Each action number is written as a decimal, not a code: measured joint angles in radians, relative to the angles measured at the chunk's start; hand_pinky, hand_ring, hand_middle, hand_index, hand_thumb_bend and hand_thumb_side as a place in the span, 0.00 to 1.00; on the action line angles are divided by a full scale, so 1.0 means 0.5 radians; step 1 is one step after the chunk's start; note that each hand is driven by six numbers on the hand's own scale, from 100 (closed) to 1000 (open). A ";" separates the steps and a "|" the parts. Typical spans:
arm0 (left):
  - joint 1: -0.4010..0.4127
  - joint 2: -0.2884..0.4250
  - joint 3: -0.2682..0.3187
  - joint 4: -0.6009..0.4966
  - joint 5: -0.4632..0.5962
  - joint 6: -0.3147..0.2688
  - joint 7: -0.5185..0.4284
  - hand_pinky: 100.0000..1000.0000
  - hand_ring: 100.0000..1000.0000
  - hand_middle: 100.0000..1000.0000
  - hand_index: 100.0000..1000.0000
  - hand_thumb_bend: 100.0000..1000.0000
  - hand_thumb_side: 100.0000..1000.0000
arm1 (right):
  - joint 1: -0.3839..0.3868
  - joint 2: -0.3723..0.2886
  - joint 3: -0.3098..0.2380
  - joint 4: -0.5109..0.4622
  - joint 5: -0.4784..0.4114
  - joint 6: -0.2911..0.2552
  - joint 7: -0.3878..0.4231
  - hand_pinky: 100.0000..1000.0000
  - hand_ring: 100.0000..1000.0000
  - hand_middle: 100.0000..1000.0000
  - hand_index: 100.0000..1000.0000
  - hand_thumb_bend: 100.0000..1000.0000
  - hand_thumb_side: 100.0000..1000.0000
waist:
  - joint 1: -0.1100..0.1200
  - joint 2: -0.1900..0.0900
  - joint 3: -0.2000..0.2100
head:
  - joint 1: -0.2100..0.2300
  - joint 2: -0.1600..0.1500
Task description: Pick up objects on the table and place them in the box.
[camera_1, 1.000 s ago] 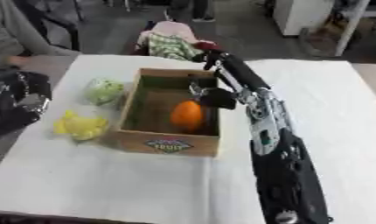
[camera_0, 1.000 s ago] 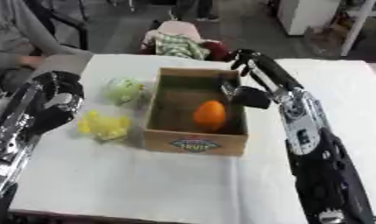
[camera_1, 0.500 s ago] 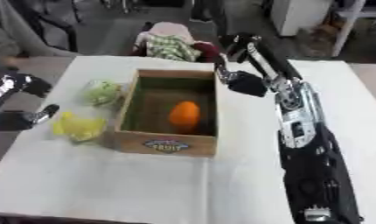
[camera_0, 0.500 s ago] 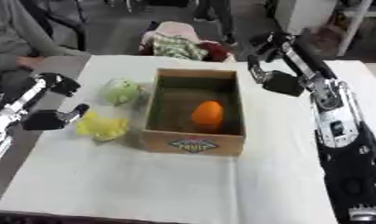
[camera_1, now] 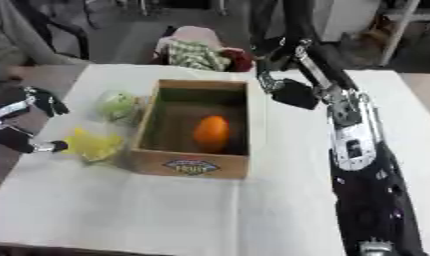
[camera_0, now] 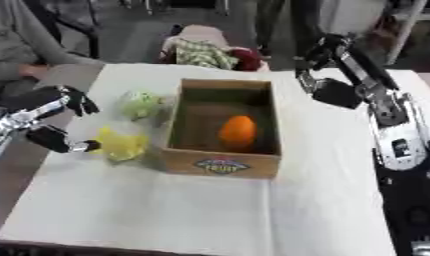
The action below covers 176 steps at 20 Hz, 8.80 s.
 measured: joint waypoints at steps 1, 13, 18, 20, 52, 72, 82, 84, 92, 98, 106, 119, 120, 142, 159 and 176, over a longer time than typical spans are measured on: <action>-0.025 -0.022 -0.018 0.031 -0.023 -0.010 -0.003 0.72 0.60 0.60 0.74 0.51 0.34 | 0.000 0.000 0.000 -0.003 -0.008 0.002 0.003 0.53 0.66 0.68 0.82 0.00 0.56 | 0.000 -0.001 -0.001 | 0.000 0.000; -0.162 -0.239 -0.102 0.318 -0.190 -0.085 0.004 0.71 0.59 0.59 0.73 0.50 0.34 | 0.021 0.001 0.000 -0.030 -0.111 0.041 0.058 0.52 0.65 0.68 0.82 0.00 0.59 | -0.007 -0.002 -0.029 | 0.014 0.001; -0.201 -0.318 -0.102 0.397 -0.336 -0.071 0.115 0.66 0.52 0.52 0.67 0.37 0.32 | 0.033 0.002 0.000 -0.032 -0.114 0.042 0.067 0.52 0.65 0.67 0.82 0.00 0.60 | -0.010 -0.002 -0.039 | 0.018 0.001; -0.204 -0.336 -0.100 0.424 -0.399 -0.060 0.176 0.60 0.40 0.40 0.54 0.19 0.24 | 0.034 0.002 0.000 -0.032 -0.115 0.044 0.070 0.52 0.65 0.67 0.81 0.00 0.60 | -0.010 -0.002 -0.040 | 0.018 0.001; -0.767 -0.705 -0.077 0.494 -0.413 -0.175 0.609 0.66 0.47 0.43 0.60 0.37 0.22 | 0.015 0.153 0.040 -0.070 -0.119 0.014 0.124 0.52 0.65 0.67 0.81 0.00 0.60 | -0.012 0.063 -0.262 | 0.114 -0.035; -0.580 -0.507 0.044 0.113 -0.058 -0.096 0.594 0.79 0.64 0.63 0.76 0.47 0.10 | 0.051 0.149 0.029 -0.087 -0.110 0.034 0.138 0.52 0.65 0.67 0.81 0.00 0.61 | 0.000 0.043 -0.178 | 0.090 -0.036; -0.430 -0.204 0.210 0.325 0.020 0.163 0.561 0.78 0.69 0.68 0.77 0.47 0.24 | 0.052 0.122 0.024 -0.087 -0.106 0.033 0.141 0.52 0.65 0.67 0.81 0.00 0.60 | 0.014 0.043 -0.159 | 0.066 -0.036; -0.430 -0.204 0.210 0.430 -0.039 0.165 0.553 0.78 0.71 0.69 0.77 0.48 0.26 | 0.052 0.122 0.024 -0.087 -0.104 0.030 0.144 0.52 0.65 0.67 0.81 0.00 0.60 | 0.012 0.044 -0.160 | 0.066 -0.036; -0.518 -0.303 0.213 0.834 -0.311 0.147 0.660 0.81 0.78 0.78 0.79 0.52 0.26 | 0.051 0.123 0.025 -0.080 -0.102 0.020 0.151 0.52 0.66 0.67 0.81 0.00 0.59 | -0.002 0.045 -0.179 | 0.071 -0.036; -0.565 -0.406 0.244 0.990 -0.459 0.205 0.864 0.83 0.82 0.82 0.80 0.56 0.25 | 0.049 0.125 0.026 -0.067 -0.101 0.011 0.153 0.52 0.66 0.67 0.81 0.00 0.60 | -0.010 0.056 -0.193 | 0.073 -0.036; -0.567 -0.482 0.228 1.183 -0.553 0.202 0.867 0.84 0.80 0.80 0.81 0.60 0.30 | 0.036 0.125 0.025 -0.056 -0.101 -0.001 0.157 0.52 0.66 0.67 0.81 0.00 0.60 | -0.013 0.075 -0.209 | 0.081 -0.036; -0.585 -0.493 0.243 1.129 -0.427 0.270 0.728 0.66 0.32 0.27 0.44 0.00 0.16 | 0.032 0.125 0.024 -0.055 -0.094 -0.006 0.160 0.52 0.66 0.67 0.81 0.00 0.60 | -0.016 0.084 -0.210 | 0.085 -0.036; -0.585 -0.493 0.243 1.101 -0.383 0.274 0.749 0.66 0.33 0.27 0.44 0.00 0.16 | 0.032 0.125 0.024 -0.055 -0.094 -0.006 0.160 0.52 0.66 0.67 0.81 0.00 0.60 | -0.018 0.084 -0.210 | 0.085 -0.036; -0.732 -0.598 -0.100 0.497 0.180 0.105 0.314 0.73 0.48 0.44 0.58 0.12 0.19 | 0.053 0.168 0.027 -0.056 -0.092 -0.014 0.173 0.52 0.66 0.67 0.81 0.00 0.60 | -0.013 0.050 -0.261 | 0.125 -0.036; -0.493 -0.455 0.047 0.044 0.849 0.050 0.099 0.90 0.71 0.72 0.77 0.61 0.55 | 0.063 0.168 0.024 -0.058 -0.092 -0.004 0.178 0.52 0.66 0.66 0.81 0.00 0.60 | -0.010 0.050 -0.191 | 0.087 -0.036; 0.313 -0.429 0.423 -0.747 1.436 0.316 0.596 0.85 0.61 0.61 0.72 0.27 0.29 | 0.088 0.106 -0.003 -0.085 -0.224 0.062 0.198 0.49 0.63 0.64 0.80 0.00 0.53 | -0.004 0.051 -0.095 | 0.054 -0.035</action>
